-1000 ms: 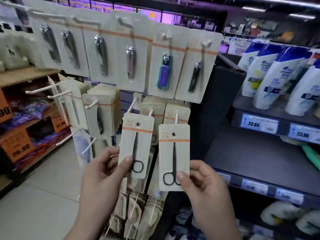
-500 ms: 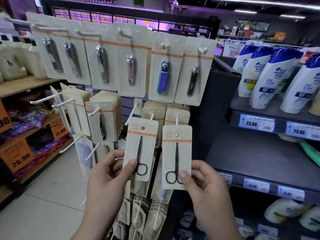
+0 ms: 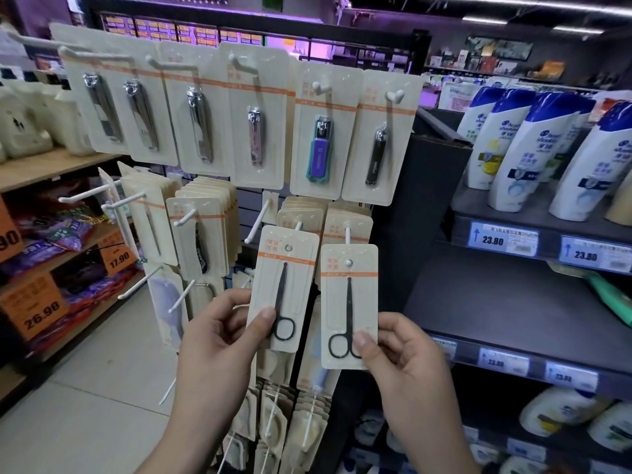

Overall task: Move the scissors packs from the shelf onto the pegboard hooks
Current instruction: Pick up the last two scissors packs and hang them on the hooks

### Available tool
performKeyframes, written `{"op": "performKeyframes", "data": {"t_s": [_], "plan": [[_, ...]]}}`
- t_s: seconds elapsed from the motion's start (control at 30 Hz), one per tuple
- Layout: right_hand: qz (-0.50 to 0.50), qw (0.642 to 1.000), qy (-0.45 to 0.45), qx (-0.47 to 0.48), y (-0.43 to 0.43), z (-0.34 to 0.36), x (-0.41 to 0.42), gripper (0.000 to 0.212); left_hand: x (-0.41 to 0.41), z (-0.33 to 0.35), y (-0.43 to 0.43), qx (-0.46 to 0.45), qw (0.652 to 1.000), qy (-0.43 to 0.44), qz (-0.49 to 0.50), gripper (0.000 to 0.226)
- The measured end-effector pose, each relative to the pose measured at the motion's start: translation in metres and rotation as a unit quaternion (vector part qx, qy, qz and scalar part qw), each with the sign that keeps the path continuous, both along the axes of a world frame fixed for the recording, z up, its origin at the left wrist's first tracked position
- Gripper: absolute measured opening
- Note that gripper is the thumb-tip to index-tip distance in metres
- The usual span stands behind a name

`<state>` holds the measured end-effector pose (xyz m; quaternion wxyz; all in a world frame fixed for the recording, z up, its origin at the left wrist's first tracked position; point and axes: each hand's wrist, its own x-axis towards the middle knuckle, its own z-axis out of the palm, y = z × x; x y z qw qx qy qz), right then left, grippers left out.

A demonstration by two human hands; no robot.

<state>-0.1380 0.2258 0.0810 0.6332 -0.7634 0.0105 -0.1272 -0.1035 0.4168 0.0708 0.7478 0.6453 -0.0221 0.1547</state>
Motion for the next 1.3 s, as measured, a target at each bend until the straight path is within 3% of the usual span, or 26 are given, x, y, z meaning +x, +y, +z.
{"op": "performKeyframes", "data": {"t_s": [0.97, 1.3], "plan": [[-0.049, 0.997, -0.047, -0.027, -0.002, -0.014, 0.069, 0.009, 0.063, -0.013, -0.015, 0.045, 0.999, -0.008, -0.004, 0.006], [-0.042, 0.999, 0.009, -0.023, -0.027, -0.036, 0.06, 0.01, 0.045, -0.03, -0.002, 0.096, 0.994, 0.034, 0.026, 0.018]]}}
